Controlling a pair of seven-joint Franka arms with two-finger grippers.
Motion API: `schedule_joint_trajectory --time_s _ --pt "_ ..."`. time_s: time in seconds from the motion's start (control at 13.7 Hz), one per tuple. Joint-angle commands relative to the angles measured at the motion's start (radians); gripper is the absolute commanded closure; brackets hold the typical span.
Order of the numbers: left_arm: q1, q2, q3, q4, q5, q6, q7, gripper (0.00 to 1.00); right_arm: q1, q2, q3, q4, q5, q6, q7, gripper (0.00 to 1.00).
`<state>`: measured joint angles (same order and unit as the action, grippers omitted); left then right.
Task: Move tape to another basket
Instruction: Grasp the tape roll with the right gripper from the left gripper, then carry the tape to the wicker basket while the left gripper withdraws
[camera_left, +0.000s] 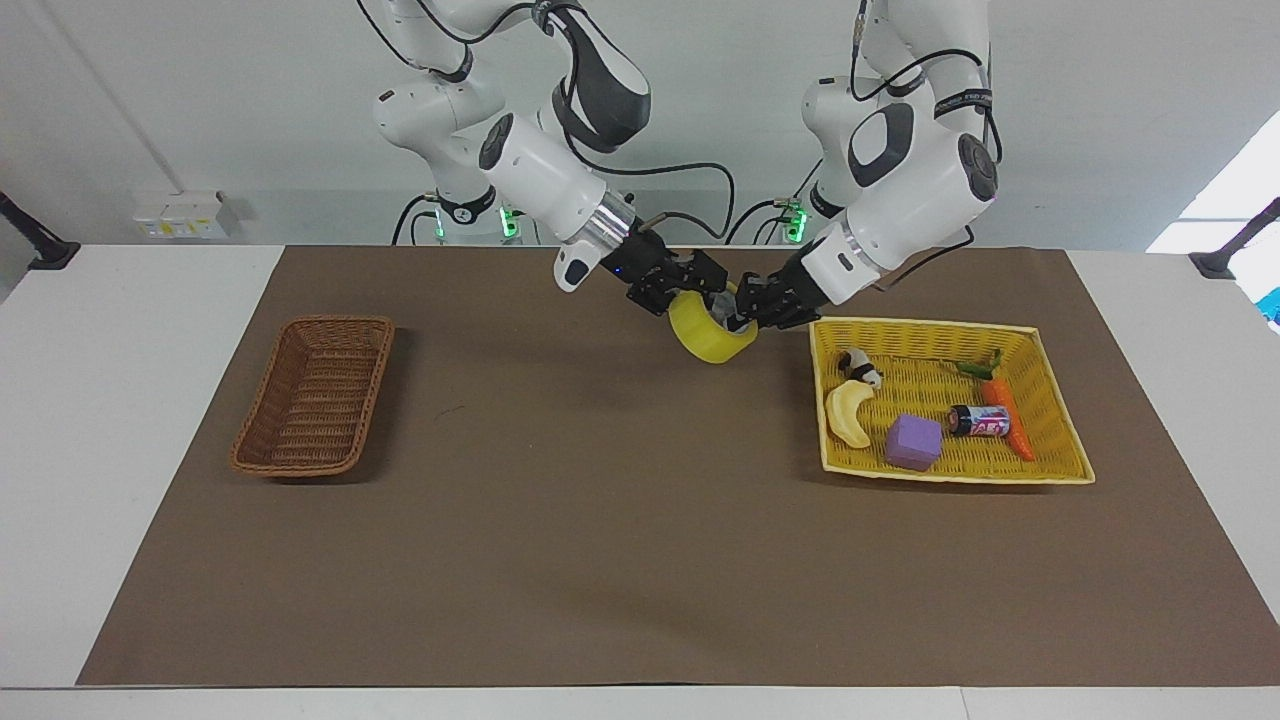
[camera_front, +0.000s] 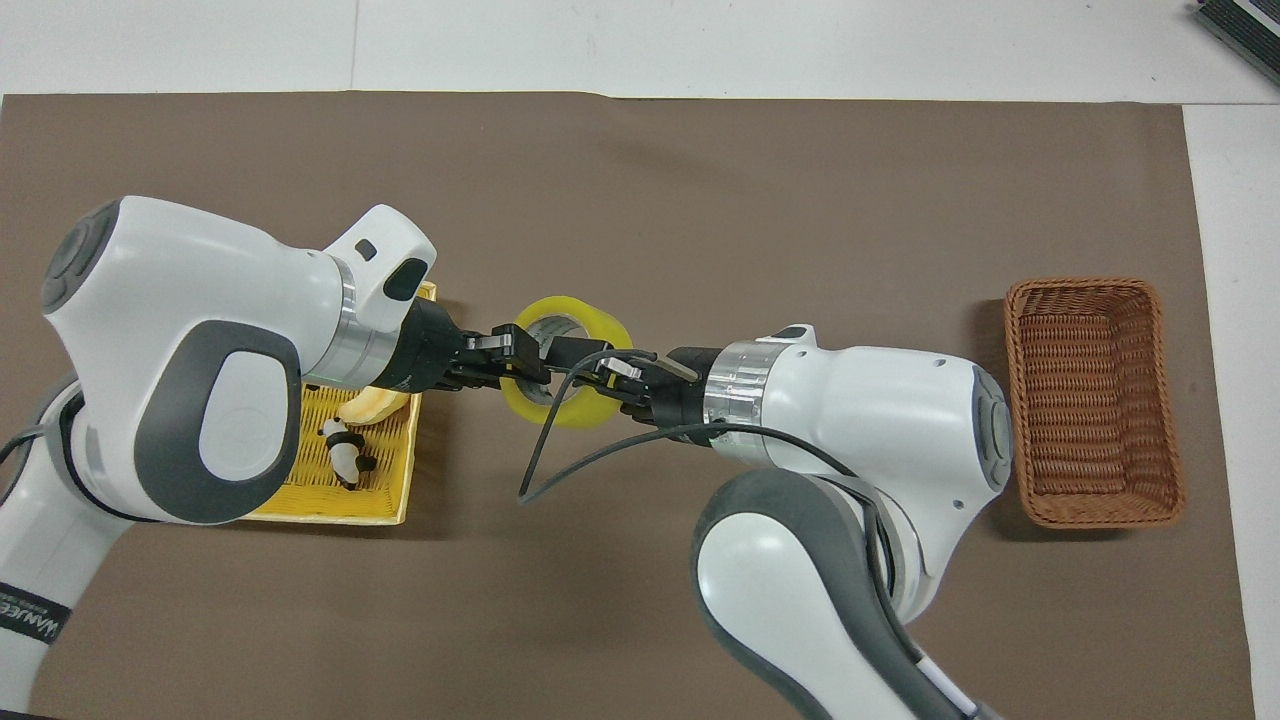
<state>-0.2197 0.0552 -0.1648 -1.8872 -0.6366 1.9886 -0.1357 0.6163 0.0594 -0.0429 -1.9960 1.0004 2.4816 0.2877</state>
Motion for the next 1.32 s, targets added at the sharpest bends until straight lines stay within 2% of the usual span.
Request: schedule_joint_trajectory --time_s 0.0,0.15,0.37,0.73,1.02,1.24 --pt "-0.001 -0.017 0.011 -0.006 -0.047 0.01 -0.016 0.0 -0.01 -0.024 0.006 -0.003 0.024 0.008 0.011 1.0" --pt "0.034 -0.029 0.011 -0.013 -0.141 0.004 -0.018 0.0 -0.01 -0.024 0.006 -0.003 0.024 0.008 0.01 1.0" --pt "0.048 -0.067 0.013 -0.076 -0.288 0.018 -0.012 0.0 -0.01 -0.023 0.005 -0.003 0.024 0.008 0.007 1.0" --pt "0.057 -0.072 0.016 -0.084 -0.301 0.027 -0.016 0.0 -0.01 -0.023 0.005 -0.003 0.023 0.01 -0.002 1.0" --pt "0.123 -0.078 0.027 -0.072 -0.27 -0.022 -0.016 0.0 -0.01 -0.023 0.005 -0.003 0.023 0.011 -0.004 1.0" --pt "0.144 -0.075 0.025 -0.027 -0.047 -0.033 -0.016 0.0 -0.018 -0.032 -0.003 -0.003 0.012 0.002 -0.005 1.0"
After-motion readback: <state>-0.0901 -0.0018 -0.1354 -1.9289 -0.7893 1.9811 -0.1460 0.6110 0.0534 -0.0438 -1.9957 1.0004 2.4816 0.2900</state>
